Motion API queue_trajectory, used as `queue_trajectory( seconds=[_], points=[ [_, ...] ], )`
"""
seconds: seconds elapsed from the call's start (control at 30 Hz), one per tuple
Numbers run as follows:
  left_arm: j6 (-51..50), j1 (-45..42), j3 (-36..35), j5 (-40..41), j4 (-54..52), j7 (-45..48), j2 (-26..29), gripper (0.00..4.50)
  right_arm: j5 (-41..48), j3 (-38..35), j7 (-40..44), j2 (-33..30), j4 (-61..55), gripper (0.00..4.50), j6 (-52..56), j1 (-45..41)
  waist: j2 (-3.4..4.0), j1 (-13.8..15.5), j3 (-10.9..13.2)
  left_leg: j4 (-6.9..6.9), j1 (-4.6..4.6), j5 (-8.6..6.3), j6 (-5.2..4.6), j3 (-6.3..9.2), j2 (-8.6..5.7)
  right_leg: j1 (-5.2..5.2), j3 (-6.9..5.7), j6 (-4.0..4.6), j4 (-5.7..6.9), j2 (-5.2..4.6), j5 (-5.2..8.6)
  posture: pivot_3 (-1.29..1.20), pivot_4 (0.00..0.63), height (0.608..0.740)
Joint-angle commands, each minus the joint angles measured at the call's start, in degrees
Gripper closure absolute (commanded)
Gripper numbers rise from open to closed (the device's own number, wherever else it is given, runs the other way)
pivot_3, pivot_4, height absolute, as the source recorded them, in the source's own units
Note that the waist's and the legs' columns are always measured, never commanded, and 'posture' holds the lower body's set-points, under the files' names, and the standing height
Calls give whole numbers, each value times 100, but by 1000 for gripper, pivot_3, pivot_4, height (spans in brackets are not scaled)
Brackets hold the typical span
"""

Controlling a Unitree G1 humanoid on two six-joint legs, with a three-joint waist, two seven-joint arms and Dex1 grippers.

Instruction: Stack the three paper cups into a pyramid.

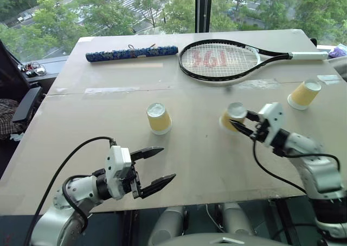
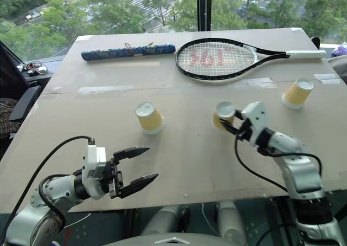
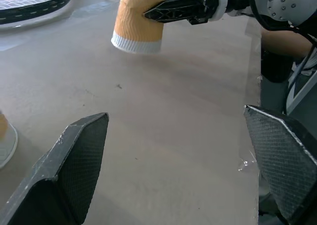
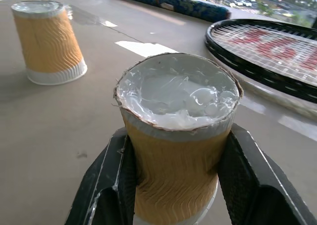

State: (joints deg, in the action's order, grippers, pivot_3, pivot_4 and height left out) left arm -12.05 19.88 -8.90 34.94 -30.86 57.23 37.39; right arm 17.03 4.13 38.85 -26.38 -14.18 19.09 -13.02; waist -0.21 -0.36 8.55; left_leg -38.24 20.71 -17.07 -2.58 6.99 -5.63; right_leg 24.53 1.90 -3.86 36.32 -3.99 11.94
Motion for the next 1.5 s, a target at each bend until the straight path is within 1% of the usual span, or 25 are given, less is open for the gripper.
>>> queue_trajectory(
  seconds=[0.03,0.17,0.3,0.4,0.5,0.57,0.6,0.7,0.73,0.83,0.9,0.93,1.0,1.07,1.2,1.37,1.5],
  points=[
    [171,216,-258,6,-197,-32,-10,0,-198,459,130,238,174,2924,-191,-428,0,0,0,0,1,0,0,3,0,1,-3,0,-1,0,0,0,150,740],
    [253,542,-438,25,-357,-101,-72,0,-274,695,186,491,493,2924,-256,-804,1,13,1,8,13,-6,-1,17,-3,5,-15,0,-16,-2,0,0,150,740],
    [310,709,-436,-15,-466,-196,-136,0,-385,813,142,742,812,2924,-229,-1147,1,-1,1,18,15,-8,-2,17,-3,7,-15,1,-31,-2,-1,0,150,740],
    [330,756,-477,2,-500,-265,-167,0,-575,899,143,772,1199,2924,-156,-1324,2,-12,1,23,12,-8,-1,18,-3,7,-16,1,-30,0,-1,0,150,740],
    [345,781,-500,19,-507,-289,-170,0,-631,844,196,717,1438,1560,-198,-1356,2,-8,1,23,14,-8,-2,21,-4,8,-21,1,-33,-1,-1,0,150,740],
    [345,789,-500,19,-518,-303,-169,0,-627,794,245,680,1415,615,-286,-1339,4,-19,3,23,15,-8,-2,19,-5,8,-18,1,-35,-2,-1,0,150,740],
    [345,795,-495,18,-528,-313,-171,0,-583,687,215,641,1289,71,-268,-1321,4,-21,3,25,16,-8,-2,19,-5,9,-17,1,-35,-2,-1,0,150,740],
    [332,782,-457,18,-557,-336,-173,0,-282,258,327,339,622,25,-202,-1167,9,-5,6,27,16,-8,-2,21,-4,10,-18,1,-35,-1,-1,0,150,740],
    [311,749,-435,30,-584,-355,-169,0,-37,47,384,241,365,25,-65,-1099,10,1,6,27,18,-8,-2,22,-5,10,-20,1,-37,-3,-1,0,150,740],
    [177,553,-345,139,-711,-436,-146,0,799,-861,476,-193,-290,25,453,-868,11,33,7,28,19,-9,-3,23,-5,9,-20,1,-41,-3,-1,0,150,740],
    [63,377,-302,239,-803,-489,-129,0,1054,-1527,254,-463,-364,25,697,-780,11,61,7,28,19,-9,-3,24,-5,7,-21,0,-41,-4,-1,0,150,740],
    [-1,283,-281,287,-842,-518,-122,0,1021,-1813,62,-577,-270,25,722,-771,11,73,7,28,17,-9,-3,23,-5,5,-21,1,-41,-4,-1,0,150,740],
    [-118,78,-211,363,-900,-579,-119,0,457,-2181,-534,-859,234,25,560,-770,11,102,6,27,16,-9,-3,21,-5,4,-20,1,-41,-4,-1,0,150,740],
    [-208,-83,-134,399,-916,-605,-118,0,-209,-2264,-1085,-1131,886,25,252,-794,10,104,5,27,14,-9,-3,15,-6,4,-17,1,-40,-4,-1,0,150,740],
    [-295,-280,-39,396,-802,-540,-88,0,-825,-2295,-1870,-1242,2226,25,-256,-1152,15,59,6,30,9,-8,-3,1,-3,8,-4,2,-36,0,-2,0,150,740],
    [-353,-368,-104,448,-755,-525,-20,0,-980,-2245,-2235,-1051,3207,25,-437,-1593,22,-37,8,39,8,-7,-4,-19,-2,18,20,2,-34,2,-2,0,150,740],
    [-416,-339,-145,494,-871,-581,7,0,-919,-2369,-2547,-884,3672,25,-395,-1906,21,-41,8,40,7,-8,-5,-24,-1,19,28,2,-35,2,-2,0,150,740]
  ],
)
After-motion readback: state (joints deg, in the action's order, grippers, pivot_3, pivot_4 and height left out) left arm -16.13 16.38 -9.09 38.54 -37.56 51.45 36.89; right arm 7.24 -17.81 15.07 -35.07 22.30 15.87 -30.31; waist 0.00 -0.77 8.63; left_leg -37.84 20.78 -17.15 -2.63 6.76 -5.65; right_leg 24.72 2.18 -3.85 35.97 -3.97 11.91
